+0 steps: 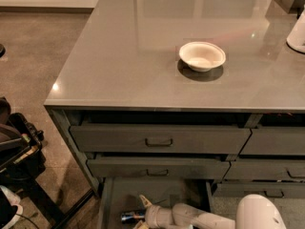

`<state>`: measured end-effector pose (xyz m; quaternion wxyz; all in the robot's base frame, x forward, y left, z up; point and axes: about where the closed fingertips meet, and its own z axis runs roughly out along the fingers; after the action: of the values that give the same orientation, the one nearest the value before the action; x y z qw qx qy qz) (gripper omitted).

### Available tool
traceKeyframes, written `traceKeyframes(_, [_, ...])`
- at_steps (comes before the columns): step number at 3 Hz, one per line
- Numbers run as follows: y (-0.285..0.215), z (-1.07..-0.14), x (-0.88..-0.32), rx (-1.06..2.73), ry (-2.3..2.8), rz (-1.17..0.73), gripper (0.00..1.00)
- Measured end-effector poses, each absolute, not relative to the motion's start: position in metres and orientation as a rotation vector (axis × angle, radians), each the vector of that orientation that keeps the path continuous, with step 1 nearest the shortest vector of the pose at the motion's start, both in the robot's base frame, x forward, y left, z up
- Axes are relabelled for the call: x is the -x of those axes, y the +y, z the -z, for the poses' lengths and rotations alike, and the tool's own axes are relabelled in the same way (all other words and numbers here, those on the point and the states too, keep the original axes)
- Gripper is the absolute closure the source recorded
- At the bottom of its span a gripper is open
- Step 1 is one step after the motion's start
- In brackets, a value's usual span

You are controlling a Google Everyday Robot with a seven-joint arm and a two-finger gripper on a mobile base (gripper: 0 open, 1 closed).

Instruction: Pick redbull can from bottom drawer and place on counter

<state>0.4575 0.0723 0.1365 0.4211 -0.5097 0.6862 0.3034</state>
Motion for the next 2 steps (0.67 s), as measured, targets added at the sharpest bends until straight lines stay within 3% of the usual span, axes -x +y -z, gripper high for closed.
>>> traceKeyframes(2, [0.0724, -0.1364, -0.4574, 1.277, 1.719, -0.761, 0.46])
